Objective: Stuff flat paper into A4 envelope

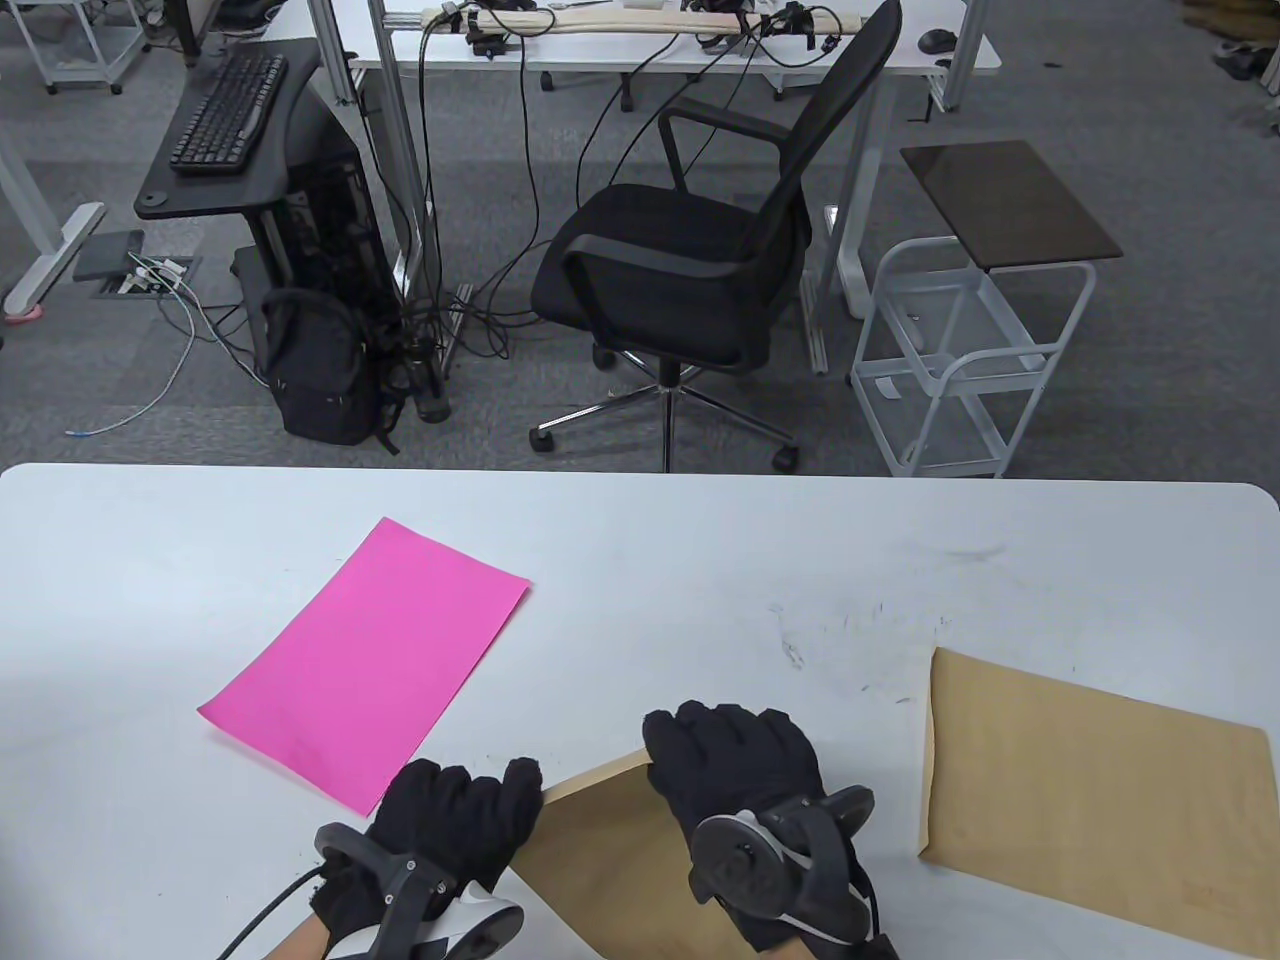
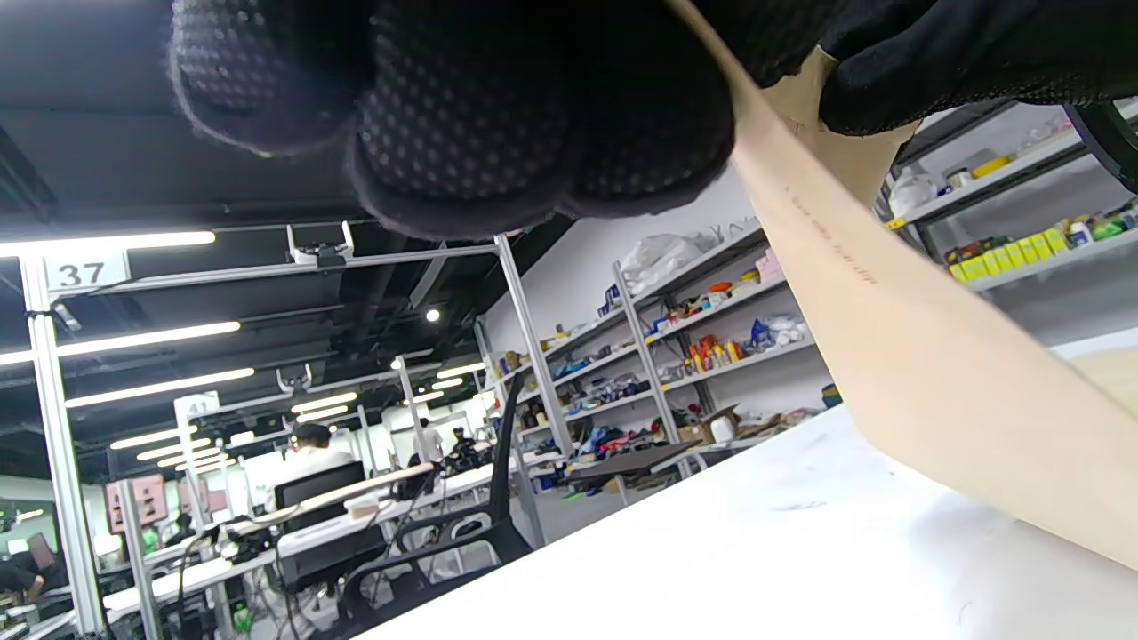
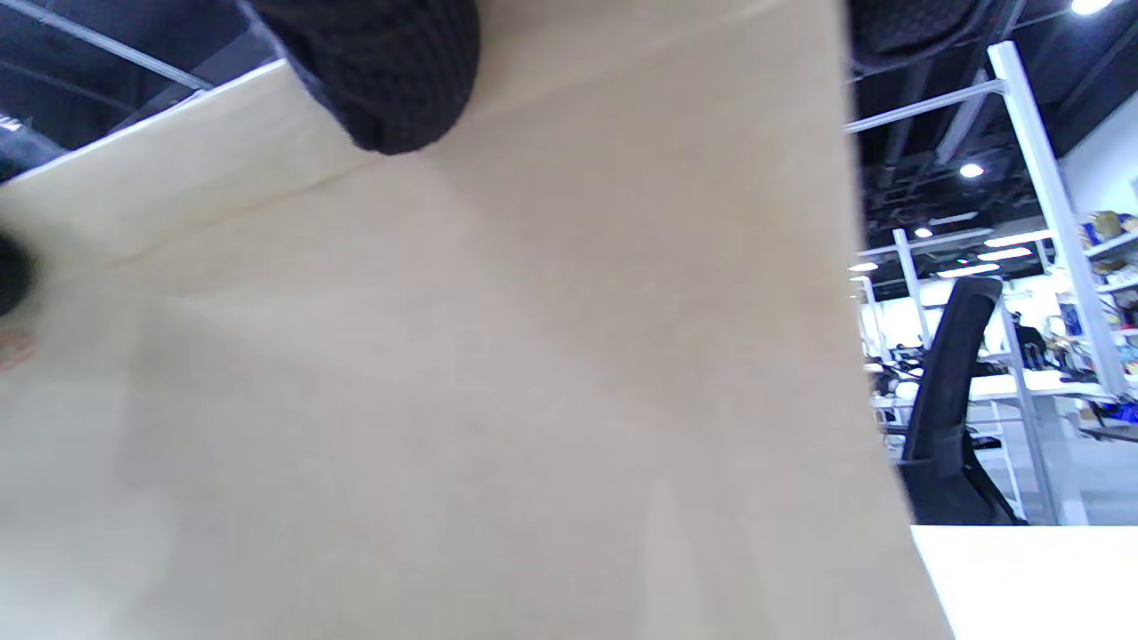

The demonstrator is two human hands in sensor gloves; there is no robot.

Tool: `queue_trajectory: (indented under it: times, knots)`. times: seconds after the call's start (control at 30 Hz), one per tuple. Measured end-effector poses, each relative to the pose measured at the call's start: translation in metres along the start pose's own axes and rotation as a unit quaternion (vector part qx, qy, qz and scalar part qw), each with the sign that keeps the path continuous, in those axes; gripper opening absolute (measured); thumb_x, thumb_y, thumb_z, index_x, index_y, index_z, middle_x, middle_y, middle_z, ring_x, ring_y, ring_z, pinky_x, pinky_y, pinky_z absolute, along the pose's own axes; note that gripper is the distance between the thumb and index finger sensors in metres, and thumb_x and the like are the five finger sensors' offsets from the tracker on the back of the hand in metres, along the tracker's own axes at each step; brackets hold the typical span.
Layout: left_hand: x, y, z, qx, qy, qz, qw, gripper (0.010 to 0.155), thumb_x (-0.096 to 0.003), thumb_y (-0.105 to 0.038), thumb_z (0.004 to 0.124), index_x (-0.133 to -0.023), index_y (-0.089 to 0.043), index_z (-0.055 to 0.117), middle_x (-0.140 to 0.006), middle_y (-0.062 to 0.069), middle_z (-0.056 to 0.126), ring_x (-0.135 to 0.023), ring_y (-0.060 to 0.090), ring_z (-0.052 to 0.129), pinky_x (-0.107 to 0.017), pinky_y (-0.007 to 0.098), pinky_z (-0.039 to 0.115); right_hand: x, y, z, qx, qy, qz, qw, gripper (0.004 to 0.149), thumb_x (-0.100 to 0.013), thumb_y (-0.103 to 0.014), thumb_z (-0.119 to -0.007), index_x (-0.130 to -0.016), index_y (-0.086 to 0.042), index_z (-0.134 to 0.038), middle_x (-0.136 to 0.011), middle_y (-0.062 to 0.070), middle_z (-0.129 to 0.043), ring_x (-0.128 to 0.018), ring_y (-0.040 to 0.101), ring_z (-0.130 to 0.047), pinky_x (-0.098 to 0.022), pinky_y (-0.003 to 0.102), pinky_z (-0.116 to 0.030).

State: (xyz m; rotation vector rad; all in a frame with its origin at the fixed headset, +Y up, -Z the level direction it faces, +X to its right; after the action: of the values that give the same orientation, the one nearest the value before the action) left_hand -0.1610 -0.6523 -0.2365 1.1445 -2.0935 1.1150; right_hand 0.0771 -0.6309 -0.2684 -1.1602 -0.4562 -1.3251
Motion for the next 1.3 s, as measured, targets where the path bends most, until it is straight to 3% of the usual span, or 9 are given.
queue_trajectory:
  times: [0.4, 0.8, 0.87, 0.97, 1.13, 1.2, 1.3]
  knots:
    - [-0.001, 0.002, 0.0, 0.008, 0.006, 0.001, 1.0, 0.048, -0.0458, -0.042, 0.072, -0.087, -0.021, 0.086, -0.05, -0.012, 0.103, -0.036, 0.014, 0.107, -0.046, 0.043, 0.091, 0.002, 0.054, 0.008, -0.075, 0.008, -0.079, 0.994, 0.043, -0.049, -0.045, -0.084, -0.089, -0.031, -0.084, -0.086, -0.001, -0.085, -0.076, 0.033, -0.09, -0.061, 0.061, -0.067]
    - [-0.003, 0.008, 0.004, 0.016, 0.017, -0.006, 1.0, 0.048, -0.0454, -0.041, 0.073, -0.088, -0.023, 0.085, -0.051, -0.012, 0.103, -0.037, 0.014, 0.108, -0.047, 0.044, 0.091, 0.003, 0.072, 0.0, -0.175, -0.012, -0.091, 0.98, 0.043, -0.048, -0.045, -0.084, -0.088, -0.031, -0.085, -0.086, -0.001, -0.086, -0.076, 0.033, -0.09, -0.061, 0.062, -0.067]
    - [-0.003, 0.014, 0.005, 0.026, 0.018, -0.015, 0.999, 0.048, -0.0453, -0.041, 0.072, -0.088, -0.023, 0.085, -0.051, -0.012, 0.103, -0.037, 0.014, 0.108, -0.047, 0.044, 0.091, 0.003, 0.074, -0.002, -0.192, -0.014, -0.088, 0.977, 0.044, -0.049, -0.045, -0.082, -0.091, -0.032, -0.082, -0.089, -0.001, -0.083, -0.079, 0.032, -0.088, -0.062, 0.062, -0.066]
    - [-0.002, 0.031, 0.006, 0.083, 0.025, -0.042, 0.995, 0.048, -0.0452, -0.041, 0.072, -0.087, -0.023, 0.086, -0.051, -0.013, 0.103, -0.037, 0.014, 0.108, -0.047, 0.044, 0.091, 0.005, 0.086, -0.008, -0.22, -0.051, -0.117, 0.967, 0.058, -0.049, -0.048, -0.083, -0.103, -0.032, -0.067, -0.099, 0.002, -0.071, -0.088, 0.036, -0.079, -0.065, 0.064, -0.061]
    - [-0.002, 0.067, 0.015, 0.252, 0.054, -0.088, 0.962, 0.047, -0.0453, -0.041, 0.073, -0.088, -0.026, 0.086, -0.053, -0.012, 0.103, -0.04, 0.015, 0.108, -0.049, 0.045, 0.09, 0.013, 0.111, -0.037, -0.27, -0.19, -0.166, 0.929, 0.079, -0.048, -0.058, -0.081, -0.112, -0.03, -0.045, -0.109, 0.007, -0.05, -0.099, 0.043, -0.06, -0.067, 0.069, -0.051]
    - [-0.001, 0.078, 0.02, 0.294, 0.055, -0.102, 0.949, 0.047, -0.0453, -0.041, 0.073, -0.088, -0.027, 0.085, -0.054, -0.012, 0.103, -0.04, 0.015, 0.108, -0.049, 0.045, 0.09, 0.016, 0.117, -0.046, -0.304, -0.211, -0.178, 0.912, 0.079, -0.048, -0.059, -0.081, -0.112, -0.03, -0.046, -0.108, 0.007, -0.053, -0.097, 0.043, -0.065, -0.066, 0.068, -0.055]
    - [0.001, 0.093, 0.03, 0.368, 0.066, -0.119, 0.92, 0.047, -0.0455, -0.041, 0.073, -0.089, -0.027, 0.085, -0.054, -0.012, 0.103, -0.041, 0.015, 0.108, -0.05, 0.045, 0.09, 0.02, 0.124, -0.061, -0.397, -0.255, -0.191, 0.86, 0.069, -0.05, -0.052, -0.082, -0.109, -0.027, -0.055, -0.103, 0.008, -0.062, -0.089, 0.04, -0.078, -0.063, 0.064, -0.063]
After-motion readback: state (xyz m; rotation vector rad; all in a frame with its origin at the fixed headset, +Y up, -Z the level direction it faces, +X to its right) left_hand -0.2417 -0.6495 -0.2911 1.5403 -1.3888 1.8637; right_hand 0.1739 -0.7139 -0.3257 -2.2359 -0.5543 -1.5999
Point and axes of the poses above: the tracker on the back of each hand, its own y axis roughly to the little-finger side, its own x axis roughly from the fingertips to the wrist, z = x × y, the point moved 1 cm from there along -x, roughly from the wrist to the fingertips
